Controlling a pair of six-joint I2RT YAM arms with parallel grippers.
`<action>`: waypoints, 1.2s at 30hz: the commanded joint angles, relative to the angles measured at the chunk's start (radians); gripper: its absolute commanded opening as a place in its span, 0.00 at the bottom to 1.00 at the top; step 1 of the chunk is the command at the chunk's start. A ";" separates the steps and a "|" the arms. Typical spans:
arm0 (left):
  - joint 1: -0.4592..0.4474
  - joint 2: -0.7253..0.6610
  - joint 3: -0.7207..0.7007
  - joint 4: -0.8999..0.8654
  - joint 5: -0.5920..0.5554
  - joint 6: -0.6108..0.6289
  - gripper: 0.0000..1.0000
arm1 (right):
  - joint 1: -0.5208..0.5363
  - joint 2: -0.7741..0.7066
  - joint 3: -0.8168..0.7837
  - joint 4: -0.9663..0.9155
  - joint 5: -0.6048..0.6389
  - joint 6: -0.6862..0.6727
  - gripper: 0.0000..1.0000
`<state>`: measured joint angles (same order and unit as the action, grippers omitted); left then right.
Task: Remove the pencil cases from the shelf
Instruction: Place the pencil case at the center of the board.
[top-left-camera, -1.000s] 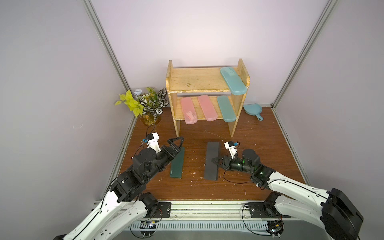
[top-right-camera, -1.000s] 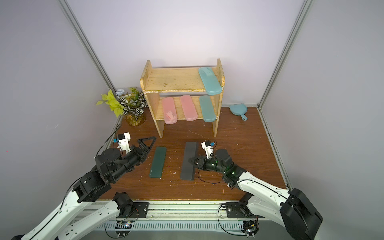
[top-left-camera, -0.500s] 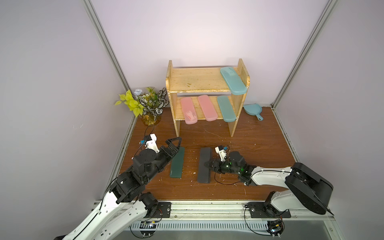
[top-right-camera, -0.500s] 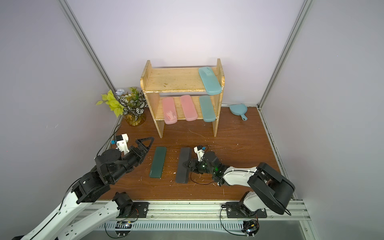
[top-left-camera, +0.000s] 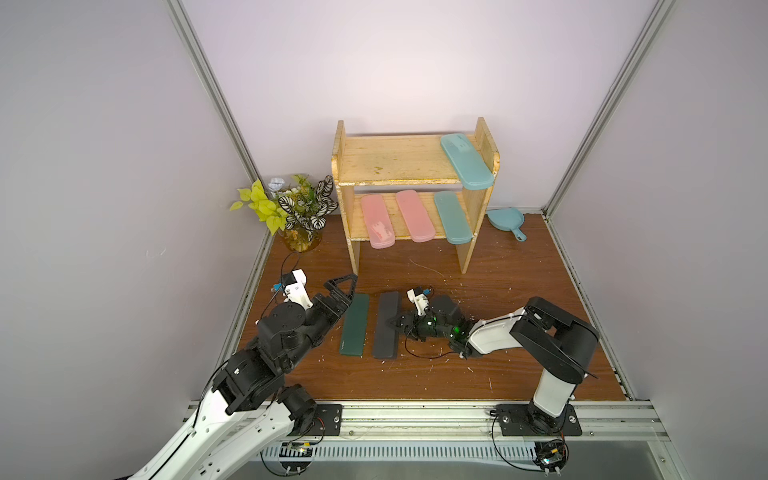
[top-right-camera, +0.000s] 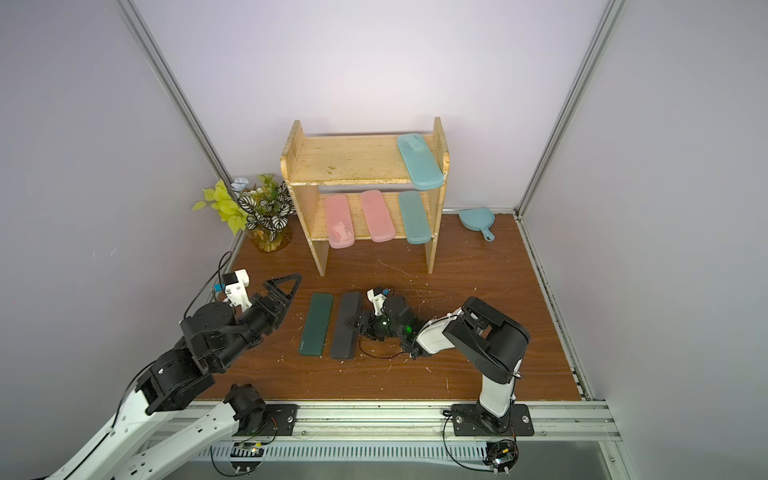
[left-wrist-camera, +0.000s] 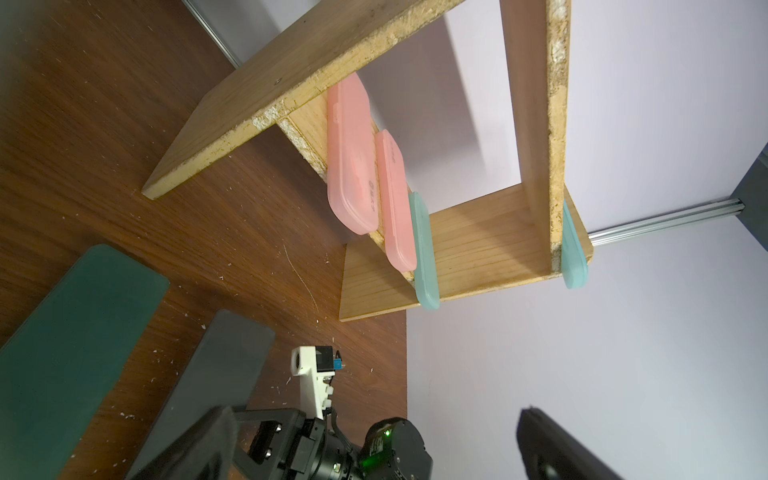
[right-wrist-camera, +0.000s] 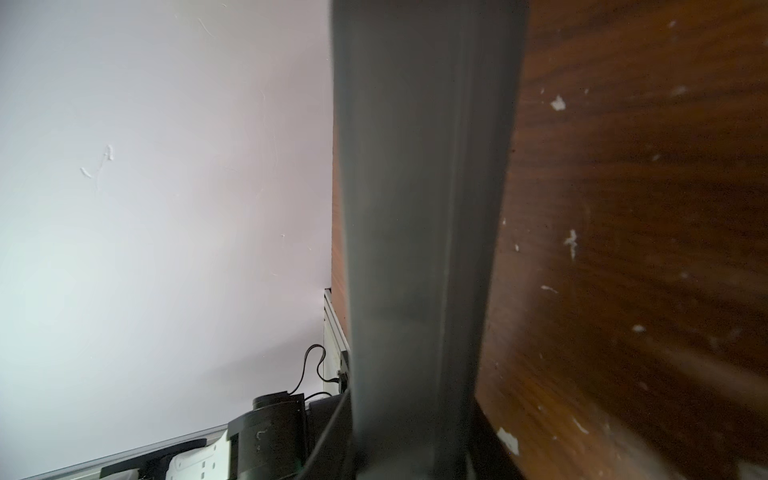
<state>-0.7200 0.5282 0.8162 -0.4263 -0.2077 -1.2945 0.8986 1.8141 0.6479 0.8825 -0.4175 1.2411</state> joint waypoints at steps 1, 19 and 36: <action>-0.004 -0.017 -0.005 -0.023 -0.024 -0.001 1.00 | 0.011 0.018 0.049 0.080 -0.024 0.024 0.25; -0.003 -0.033 -0.007 -0.028 -0.036 -0.008 1.00 | 0.013 0.134 0.139 0.056 -0.049 0.043 0.32; -0.003 0.076 0.051 0.070 0.002 0.035 1.00 | -0.030 -0.004 0.146 -0.194 -0.033 -0.048 0.67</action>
<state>-0.7200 0.5716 0.8242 -0.4137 -0.2272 -1.2934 0.8822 1.8942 0.7692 0.7532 -0.4515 1.2476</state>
